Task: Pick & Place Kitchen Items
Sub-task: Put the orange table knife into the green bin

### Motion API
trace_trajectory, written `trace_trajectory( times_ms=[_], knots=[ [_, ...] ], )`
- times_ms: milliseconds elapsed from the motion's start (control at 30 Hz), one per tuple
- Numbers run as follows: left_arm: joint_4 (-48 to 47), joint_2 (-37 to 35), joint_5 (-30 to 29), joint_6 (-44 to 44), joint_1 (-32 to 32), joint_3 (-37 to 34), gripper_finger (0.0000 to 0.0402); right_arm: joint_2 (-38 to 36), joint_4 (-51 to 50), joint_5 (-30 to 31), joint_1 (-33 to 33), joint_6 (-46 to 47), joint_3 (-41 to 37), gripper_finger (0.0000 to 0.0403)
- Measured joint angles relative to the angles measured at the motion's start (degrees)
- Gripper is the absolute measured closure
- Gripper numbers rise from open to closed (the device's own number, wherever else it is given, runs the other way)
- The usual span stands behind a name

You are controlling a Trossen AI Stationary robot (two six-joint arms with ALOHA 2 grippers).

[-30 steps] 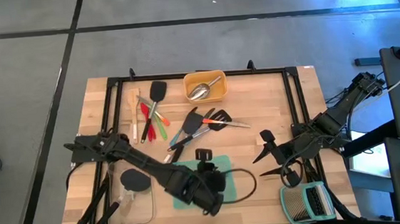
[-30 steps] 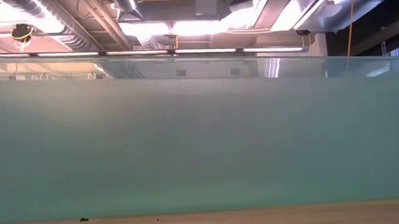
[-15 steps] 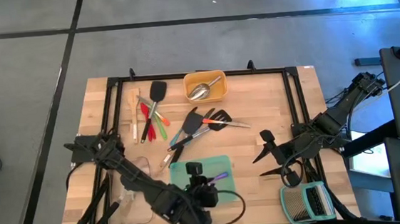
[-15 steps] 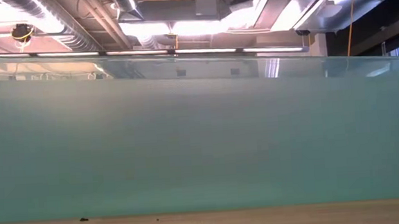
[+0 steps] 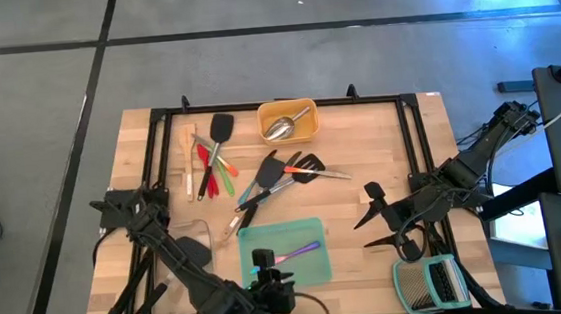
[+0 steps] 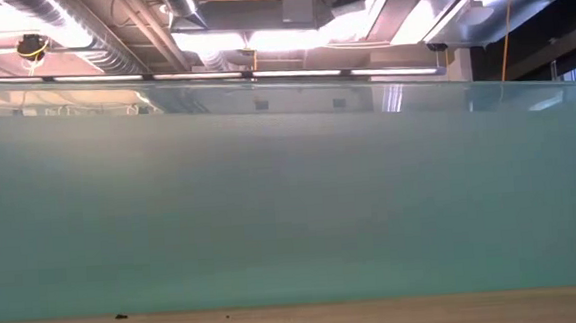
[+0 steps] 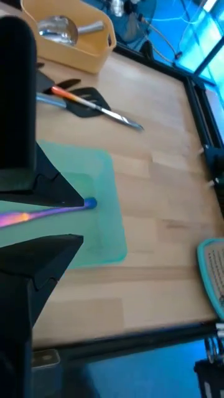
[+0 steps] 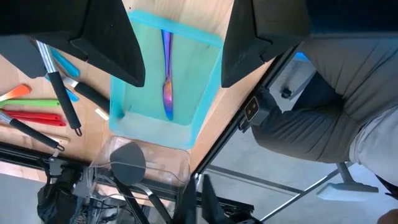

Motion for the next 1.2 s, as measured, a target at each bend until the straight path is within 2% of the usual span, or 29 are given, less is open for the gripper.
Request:
trace_trajectory(
  times_ms=[133, 200, 333, 467, 700, 767, 833, 1033, 1133, 1200],
  knots=[
    [1.7, 1.5, -0.3, -0.2, -0.1, -0.7, 0.0342, 0.0, 0.8, 0.0, -0.2, -0.2, 0.0, 0.0187],
    [4.3, 1.7, -0.4, 0.2, 0.1, -3.6, 0.0351, 0.0, 1.4, 0.0, -0.3, -0.6, 0.0, 0.0187],
    [16.4, 1.9, 3.1, 1.5, 0.9, -12.5, 0.0369, 0.0, 1.8, -0.1, -0.4, -0.8, 0.0, 0.0187],
    [33.4, 1.9, 8.9, 7.8, 1.2, -19.9, 0.0384, 0.0, 2.0, -0.1, -0.4, -0.9, 0.0, 0.0187],
    [38.6, -5.2, 3.7, 10.7, 1.1, -28.5, 0.0387, 0.0, 2.4, 0.0, -0.5, -2.4, 0.0, 0.0187],
    [43.1, -8.8, 3.6, 11.6, 1.1, -34.7, 0.0387, 0.0, 2.8, 0.0, -0.5, -3.7, 0.0, 0.0187],
    [51.4, -13.2, 4.6, 13.7, 1.4, -42.9, 0.0388, 0.0, 3.4, 1.4, -0.5, -5.0, 0.0, 0.0187],
    [83.8, -25.6, 14.0, 22.7, 5.5, -70.3, 0.0394, 0.0, 3.9, 9.2, -2.7, -7.3, 0.0, 0.0187],
    [92.3, -31.1, 17.6, 28.2, 8.3, -79.4, 0.0394, 0.6, 4.1, 9.0, -5.6, -7.6, 0.0, 0.0187],
    [94.6, -35.4, 20.4, 30.9, 10.3, -83.4, 0.0394, 1.6, 3.9, 8.9, -7.9, -7.7, 0.0, 0.0187]
  ],
)
